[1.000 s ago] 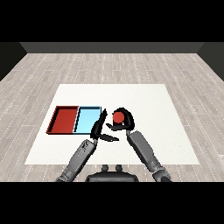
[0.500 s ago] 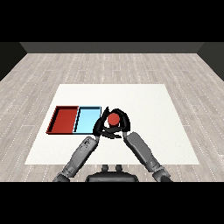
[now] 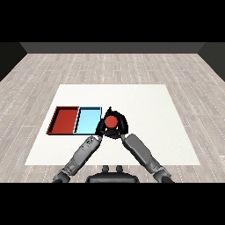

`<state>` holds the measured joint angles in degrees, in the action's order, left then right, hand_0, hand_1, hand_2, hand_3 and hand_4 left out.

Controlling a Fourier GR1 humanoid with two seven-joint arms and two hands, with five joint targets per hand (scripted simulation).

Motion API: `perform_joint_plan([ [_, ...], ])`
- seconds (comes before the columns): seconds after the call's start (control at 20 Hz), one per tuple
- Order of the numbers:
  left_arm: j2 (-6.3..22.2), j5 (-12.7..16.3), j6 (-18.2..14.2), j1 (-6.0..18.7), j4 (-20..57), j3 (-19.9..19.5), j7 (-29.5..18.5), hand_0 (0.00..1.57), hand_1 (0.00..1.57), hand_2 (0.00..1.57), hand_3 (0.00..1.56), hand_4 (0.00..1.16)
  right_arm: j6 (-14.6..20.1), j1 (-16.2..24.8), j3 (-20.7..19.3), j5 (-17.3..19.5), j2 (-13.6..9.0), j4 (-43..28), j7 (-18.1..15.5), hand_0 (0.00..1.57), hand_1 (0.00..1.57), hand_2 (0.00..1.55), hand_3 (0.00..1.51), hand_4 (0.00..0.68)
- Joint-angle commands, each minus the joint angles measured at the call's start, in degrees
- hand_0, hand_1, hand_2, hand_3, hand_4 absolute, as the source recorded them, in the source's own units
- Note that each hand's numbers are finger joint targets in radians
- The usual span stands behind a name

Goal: Pick the red can and put it in the red box

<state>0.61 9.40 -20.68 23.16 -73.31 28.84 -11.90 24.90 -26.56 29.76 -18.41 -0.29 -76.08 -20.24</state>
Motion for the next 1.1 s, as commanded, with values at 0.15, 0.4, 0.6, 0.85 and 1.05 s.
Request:
perform_joint_plan([
  [0.15,-0.57,-2.37,-3.28,3.47,3.19,-0.60,1.01,0.00,0.00,0.00,0.00,0.43,1.56,0.90,3.24,-0.29,0.24,-1.39,-1.92,1.49,1.49,1.46,1.41,0.504],
  [0.4,-0.56,1.66,-8.92,-0.15,2.17,5.87,-0.66,1.55,1.55,1.48,1.38,0.87,-1.64,-0.04,-0.82,0.48,0.24,-2.35,-0.59,1.50,1.50,1.45,1.40,0.523],
  [0.6,-0.54,1.44,-9.34,2.44,2.30,4.93,2.73,1.57,1.57,1.54,1.46,1.02,0.57,-0.27,2.11,-0.87,0.24,-0.55,-2.17,1.46,1.46,1.44,1.39,0.555],
  [0.85,-0.51,-2.33,-13.24,5.51,-0.19,4.44,7.91,1.57,1.57,1.48,1.36,0.85,-2.23,0.75,-0.57,0.16,-0.40,-2.38,-0.95,1.50,1.50,1.44,1.39,0.560],
  [1.05,-0.53,3.92,-15.15,4.48,6.07,6.82,-1.70,1.57,1.57,1.50,1.38,0.87,2.62,-4.64,2.40,-2.70,0.24,-0.06,-2.32,1.52,1.52,1.46,1.40,0.538],
])
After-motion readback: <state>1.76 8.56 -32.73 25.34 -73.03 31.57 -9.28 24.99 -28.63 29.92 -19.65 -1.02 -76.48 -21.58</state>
